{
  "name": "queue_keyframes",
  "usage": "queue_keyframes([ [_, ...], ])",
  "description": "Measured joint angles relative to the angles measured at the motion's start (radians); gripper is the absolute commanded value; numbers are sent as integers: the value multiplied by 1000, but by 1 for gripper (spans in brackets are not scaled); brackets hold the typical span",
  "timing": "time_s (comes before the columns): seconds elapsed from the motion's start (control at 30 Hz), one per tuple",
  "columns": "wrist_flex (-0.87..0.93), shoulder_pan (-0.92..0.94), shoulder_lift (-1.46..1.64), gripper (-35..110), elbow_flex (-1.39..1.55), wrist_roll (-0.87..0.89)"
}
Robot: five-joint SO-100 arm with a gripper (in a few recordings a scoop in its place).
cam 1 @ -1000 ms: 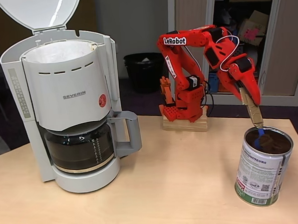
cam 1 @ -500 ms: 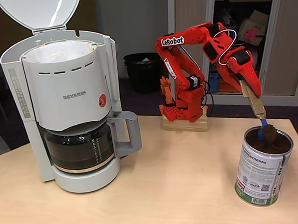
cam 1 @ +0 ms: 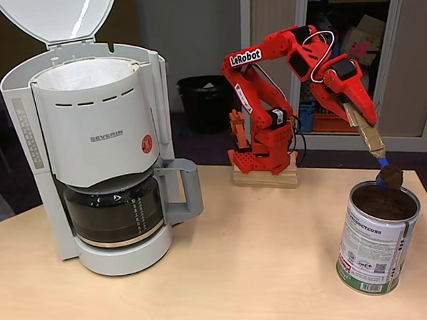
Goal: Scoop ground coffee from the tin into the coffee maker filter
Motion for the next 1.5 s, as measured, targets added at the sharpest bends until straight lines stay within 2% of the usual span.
queue_keyframes([
  [0.3,-35,20,-26,0,28,-64],
  [0.57,-26,18,-21,0,69,-391],
  [0.77,0,46,-3,0,91,-511],
  [1.13,23,66,-43,0,77,-525],
  [1.27,-6,81,2,0,107,-472],
  [1.5,12,81,-35,0,0,-272],
])
